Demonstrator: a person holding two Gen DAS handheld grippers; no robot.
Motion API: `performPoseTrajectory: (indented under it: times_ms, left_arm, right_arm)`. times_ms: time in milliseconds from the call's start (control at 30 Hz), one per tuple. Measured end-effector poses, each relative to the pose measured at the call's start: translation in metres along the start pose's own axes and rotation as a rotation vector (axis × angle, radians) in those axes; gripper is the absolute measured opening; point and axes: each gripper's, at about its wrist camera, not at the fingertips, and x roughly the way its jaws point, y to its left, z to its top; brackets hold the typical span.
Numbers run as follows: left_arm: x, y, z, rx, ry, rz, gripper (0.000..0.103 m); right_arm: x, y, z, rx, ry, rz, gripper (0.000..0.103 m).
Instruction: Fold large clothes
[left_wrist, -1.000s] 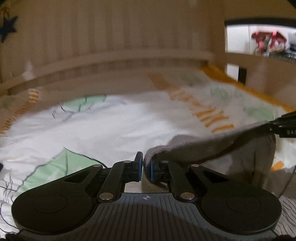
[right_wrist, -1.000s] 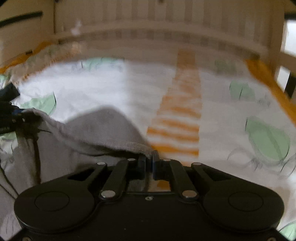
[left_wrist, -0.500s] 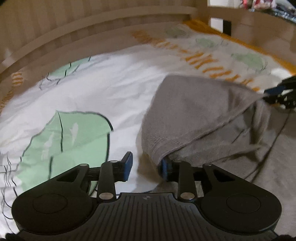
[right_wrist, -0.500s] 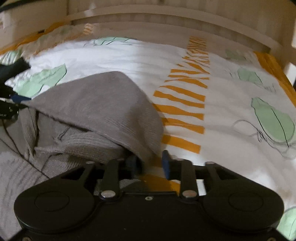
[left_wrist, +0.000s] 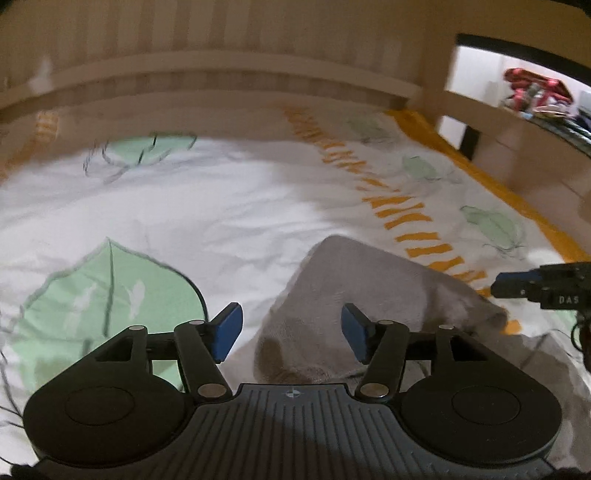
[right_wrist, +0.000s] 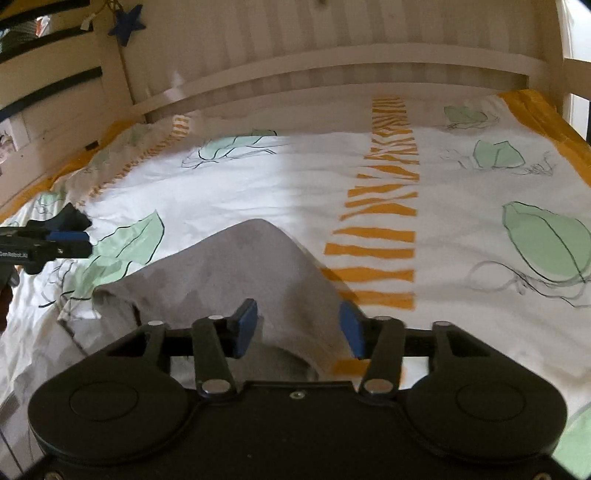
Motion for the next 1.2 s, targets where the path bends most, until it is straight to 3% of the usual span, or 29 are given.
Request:
performPoseTrajectory:
  times_ms: [200, 300, 433, 567, 667, 733, 833, 1200]
  left_arm:
    - [0.040, 0.009, -0.032, -0.006, 0.152, 0.063, 0.060]
    - [0.038, 0.023, -0.043, -0.069, 0.132, 0.025, 0.062]
    - [0.029, 0.022, -0.027, -0.044, 0.160, 0.006, 0.061]
    - [0.014, 0.020, 0.000, -0.049, 0.093, -0.050, 0.061]
    - [0.022, 0.018, 0.020, -0.033, 0.097, -0.073, 0.062]
    - [0.033, 0.013, 0.029, 0.007, 0.110, -0.075, 0.062]
    - [0.053, 0.006, 0.033, 0.050, 0.149, -0.083, 0.061]
    - [0.109, 0.011, 0.028, 0.029, 0.237, -0.120, 0.061]
  right_arm:
    - [0.035, -0.005, -0.016, 0.034, 0.084, -0.065, 0.041]
    - [0.039, -0.019, -0.033, 0.038, 0.124, -0.095, 0.038]
    - [0.027, -0.029, -0.033, 0.059, 0.126, -0.081, 0.038]
    - [0.012, -0.026, -0.014, 0.021, 0.082, -0.051, 0.046]
    - [0.013, -0.025, 0.005, 0.030, 0.056, -0.020, 0.049]
    - [0.020, -0.022, 0.017, 0.021, 0.049, -0.008, 0.055]
    - [0.040, -0.018, 0.030, 0.005, 0.062, 0.008, 0.055]
    - [0.109, -0.009, 0.038, -0.017, 0.167, 0.054, 0.056]
